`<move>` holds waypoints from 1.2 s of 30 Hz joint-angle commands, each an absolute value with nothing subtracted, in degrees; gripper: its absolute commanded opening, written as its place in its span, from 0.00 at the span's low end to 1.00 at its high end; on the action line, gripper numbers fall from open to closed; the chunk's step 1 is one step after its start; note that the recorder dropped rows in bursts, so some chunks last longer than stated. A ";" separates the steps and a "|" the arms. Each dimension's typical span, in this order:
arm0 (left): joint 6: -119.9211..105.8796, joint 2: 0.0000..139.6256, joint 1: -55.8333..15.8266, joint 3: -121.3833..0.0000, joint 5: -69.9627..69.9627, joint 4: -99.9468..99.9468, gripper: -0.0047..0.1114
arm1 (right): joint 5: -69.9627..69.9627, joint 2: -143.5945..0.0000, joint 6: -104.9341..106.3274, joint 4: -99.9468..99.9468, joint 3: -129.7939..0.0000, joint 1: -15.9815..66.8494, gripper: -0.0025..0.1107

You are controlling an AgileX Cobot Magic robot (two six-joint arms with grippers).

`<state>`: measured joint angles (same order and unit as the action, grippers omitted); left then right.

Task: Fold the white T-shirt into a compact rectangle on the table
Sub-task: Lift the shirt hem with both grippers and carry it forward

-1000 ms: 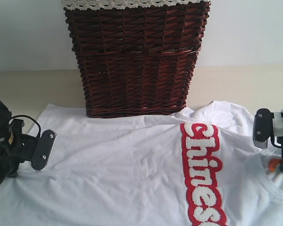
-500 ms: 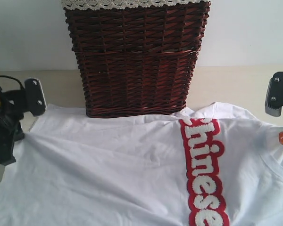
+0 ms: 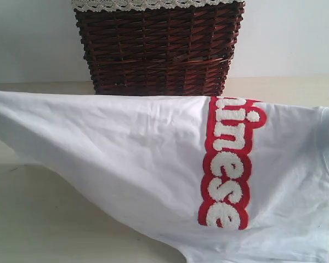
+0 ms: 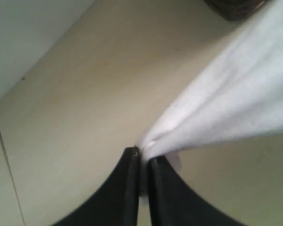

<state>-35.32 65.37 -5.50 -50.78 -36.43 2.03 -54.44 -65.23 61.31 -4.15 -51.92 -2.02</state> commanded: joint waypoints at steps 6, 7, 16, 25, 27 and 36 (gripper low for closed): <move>-29.40 43.53 -1.21 -49.36 -40.26 1.68 0.04 | -63.61 -48.51 58.60 -10.81 -52.35 -1.97 0.02; -28.19 41.39 -1.21 -49.67 -40.26 1.68 0.04 | -63.33 -47.06 56.65 -12.24 -52.35 -1.97 0.02; -21.22 31.45 -1.21 -54.73 -40.38 5.26 0.04 | -60.63 -35.39 55.01 -16.41 -52.45 -1.97 0.02; -13.49 28.19 -1.21 -58.70 -41.10 14.75 0.04 | -56.49 -30.06 52.07 -15.77 -52.45 -1.97 0.02; -13.03 27.93 -1.21 -59.45 -41.10 14.75 0.04 | -54.65 -28.42 50.44 -14.28 -52.45 -1.97 0.02; -12.93 27.37 -1.21 -60.97 -40.98 14.21 0.04 | -53.33 -25.43 49.38 -13.60 -52.45 -1.97 0.02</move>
<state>-13.75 27.90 -1.35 -60.34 -41.94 13.28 -54.73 -25.82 49.80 -13.97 -52.02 -2.02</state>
